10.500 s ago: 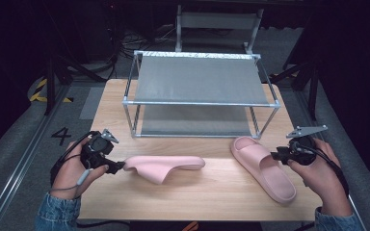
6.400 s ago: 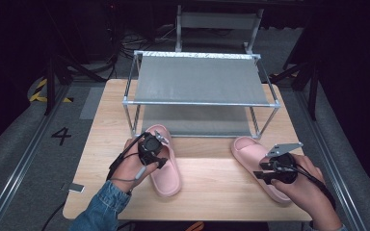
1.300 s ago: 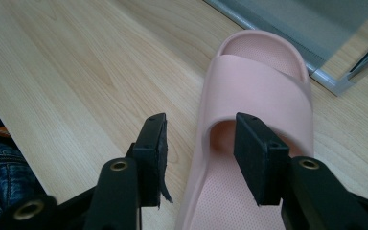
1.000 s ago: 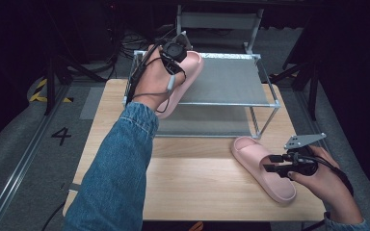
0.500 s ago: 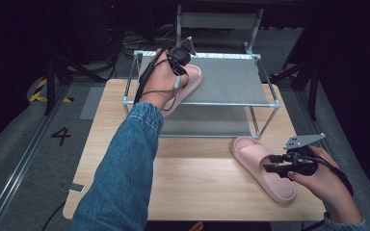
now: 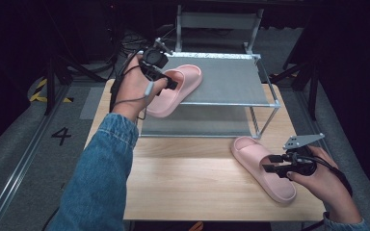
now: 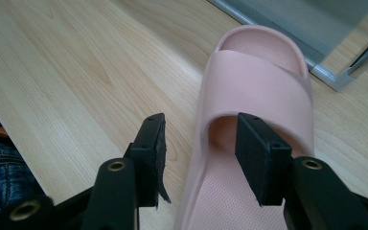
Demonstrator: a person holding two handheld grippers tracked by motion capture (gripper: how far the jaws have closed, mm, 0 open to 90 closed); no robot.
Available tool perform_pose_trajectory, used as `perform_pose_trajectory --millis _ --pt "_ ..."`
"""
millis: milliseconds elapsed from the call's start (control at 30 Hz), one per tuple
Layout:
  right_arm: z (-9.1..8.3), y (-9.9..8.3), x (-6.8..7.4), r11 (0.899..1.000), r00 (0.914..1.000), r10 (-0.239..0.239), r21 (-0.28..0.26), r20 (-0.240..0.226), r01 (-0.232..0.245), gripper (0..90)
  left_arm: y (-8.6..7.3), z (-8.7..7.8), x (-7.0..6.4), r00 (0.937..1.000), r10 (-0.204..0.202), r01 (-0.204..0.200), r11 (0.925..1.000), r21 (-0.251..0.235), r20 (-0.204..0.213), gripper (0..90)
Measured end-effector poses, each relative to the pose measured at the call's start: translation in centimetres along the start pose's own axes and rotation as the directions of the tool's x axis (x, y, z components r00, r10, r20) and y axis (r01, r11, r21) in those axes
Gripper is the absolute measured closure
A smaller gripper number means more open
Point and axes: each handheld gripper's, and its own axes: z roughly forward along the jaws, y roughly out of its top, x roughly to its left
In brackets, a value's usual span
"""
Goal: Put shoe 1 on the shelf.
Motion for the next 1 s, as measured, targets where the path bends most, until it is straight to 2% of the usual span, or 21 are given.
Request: perform_pose_trajectory --millis 233,367,500,733,1000 --pt "0.1 0.0 0.2 1.000 1.0000 -0.001 0.007 -0.002 0.001 54.0 -2.7 -1.1 2.1 0.9986 -0.040 0.041 0.9990 0.017 -0.036 67.1" --pt "0.3 0.0 0.2 1.000 1.0000 -0.006 0.007 0.000 0.006 53.2 -4.3 -1.3 4.0 0.9950 -0.079 0.081 0.9962 0.032 -0.062 72.7" --pt "0.3 0.0 0.2 1.000 1.0000 -0.004 0.012 -0.003 0.004 53.2 -5.7 -1.0 5.5 0.9912 -0.113 0.117 0.9912 0.062 -0.069 77.4" --pt "0.5 0.0 0.2 1.000 1.0000 -0.003 0.017 -0.005 0.003 53.0 -7.8 -0.4 6.2 0.9913 -0.125 0.128 0.9892 0.072 -0.041 81.8" --pt "0.6 0.0 0.3 1.000 0.9999 -0.010 0.019 -0.007 0.010 53.0 -8.3 0.1 5.7 0.9938 -0.111 0.111 0.9901 0.085 0.000 83.7"
